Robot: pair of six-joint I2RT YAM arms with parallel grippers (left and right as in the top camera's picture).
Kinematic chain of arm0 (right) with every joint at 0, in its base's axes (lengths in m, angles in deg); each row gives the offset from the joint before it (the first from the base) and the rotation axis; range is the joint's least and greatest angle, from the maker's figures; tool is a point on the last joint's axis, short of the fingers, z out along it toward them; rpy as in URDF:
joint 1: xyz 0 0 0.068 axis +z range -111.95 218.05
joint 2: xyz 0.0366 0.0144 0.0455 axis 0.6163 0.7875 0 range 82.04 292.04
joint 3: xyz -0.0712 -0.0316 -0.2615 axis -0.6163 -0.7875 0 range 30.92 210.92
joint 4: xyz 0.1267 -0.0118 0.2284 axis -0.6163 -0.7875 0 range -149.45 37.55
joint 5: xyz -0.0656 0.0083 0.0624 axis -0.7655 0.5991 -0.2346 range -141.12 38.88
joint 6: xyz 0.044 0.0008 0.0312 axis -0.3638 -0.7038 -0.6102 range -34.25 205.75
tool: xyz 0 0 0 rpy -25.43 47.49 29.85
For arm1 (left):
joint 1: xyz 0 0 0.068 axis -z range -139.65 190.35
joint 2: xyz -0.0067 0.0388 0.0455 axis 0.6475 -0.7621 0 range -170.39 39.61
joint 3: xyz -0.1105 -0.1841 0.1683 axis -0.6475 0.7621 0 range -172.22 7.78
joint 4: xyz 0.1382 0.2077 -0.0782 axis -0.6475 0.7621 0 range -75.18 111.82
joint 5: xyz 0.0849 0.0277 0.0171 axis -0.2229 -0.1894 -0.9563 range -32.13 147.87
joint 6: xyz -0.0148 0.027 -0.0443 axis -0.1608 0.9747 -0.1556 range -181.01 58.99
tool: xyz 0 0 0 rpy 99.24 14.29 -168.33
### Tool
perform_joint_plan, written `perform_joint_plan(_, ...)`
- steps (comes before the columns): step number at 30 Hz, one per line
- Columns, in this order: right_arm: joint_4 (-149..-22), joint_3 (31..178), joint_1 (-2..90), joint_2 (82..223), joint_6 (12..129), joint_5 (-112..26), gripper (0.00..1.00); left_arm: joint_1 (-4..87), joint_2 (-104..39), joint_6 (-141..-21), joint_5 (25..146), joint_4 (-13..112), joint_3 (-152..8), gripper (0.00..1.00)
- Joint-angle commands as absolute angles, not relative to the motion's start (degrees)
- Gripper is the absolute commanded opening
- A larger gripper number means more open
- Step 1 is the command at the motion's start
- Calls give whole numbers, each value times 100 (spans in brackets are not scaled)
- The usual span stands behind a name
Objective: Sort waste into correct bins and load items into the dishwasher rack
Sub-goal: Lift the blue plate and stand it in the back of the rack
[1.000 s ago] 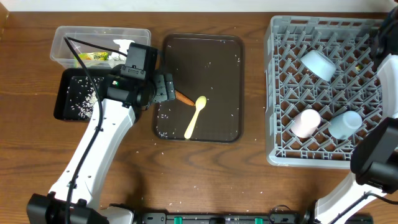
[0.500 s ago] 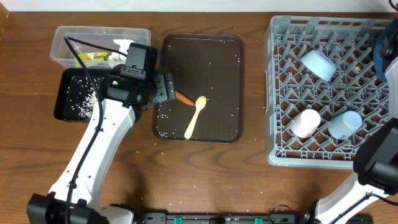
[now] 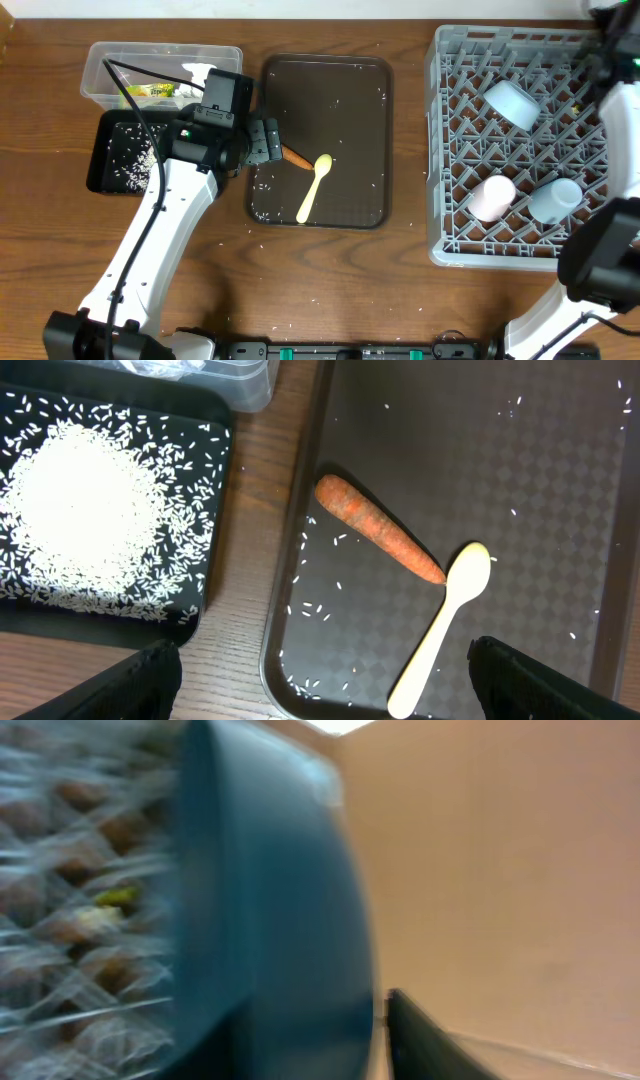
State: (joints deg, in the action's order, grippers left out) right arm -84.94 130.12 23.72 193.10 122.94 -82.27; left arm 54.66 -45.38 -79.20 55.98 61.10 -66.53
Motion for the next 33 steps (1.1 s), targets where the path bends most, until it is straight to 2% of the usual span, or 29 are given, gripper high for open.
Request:
perform_joint_plan(1,-8689,12863,2554,19564,11745,-7744,59,5442,-4591,-7929,5524,6126,-6670,94)
perform_joint_plan(4,-8794,12863,2687,19557,11328,-7742,84,5442,-4591,-7929,5526,6126,-6670,94)
perform_joint_plan(8,-8938,12876,2763,19437,10578,-7578,98,5442,-4591,-7929,5524,6126,-6670,94)
perform_joint_plan(17,-9371,12885,2763,18283,10274,-5663,99,5442,-4591,-7929,5524,6126,-6670,94)
perform_joint_plan(27,-9638,12883,2835,17334,9151,-1039,99,5442,-4591,-7929,5526,6126,-6670,94)
perform_joint_plan(30,-9679,12863,3113,17431,8950,-953,99,5442,-4591,-7929,5526,6126,-6670,94)
perform_joint_plan(33,-9841,12863,3496,17542,8821,-1353,95,5442,-4591,-7929,5574,6099,-6670,94)
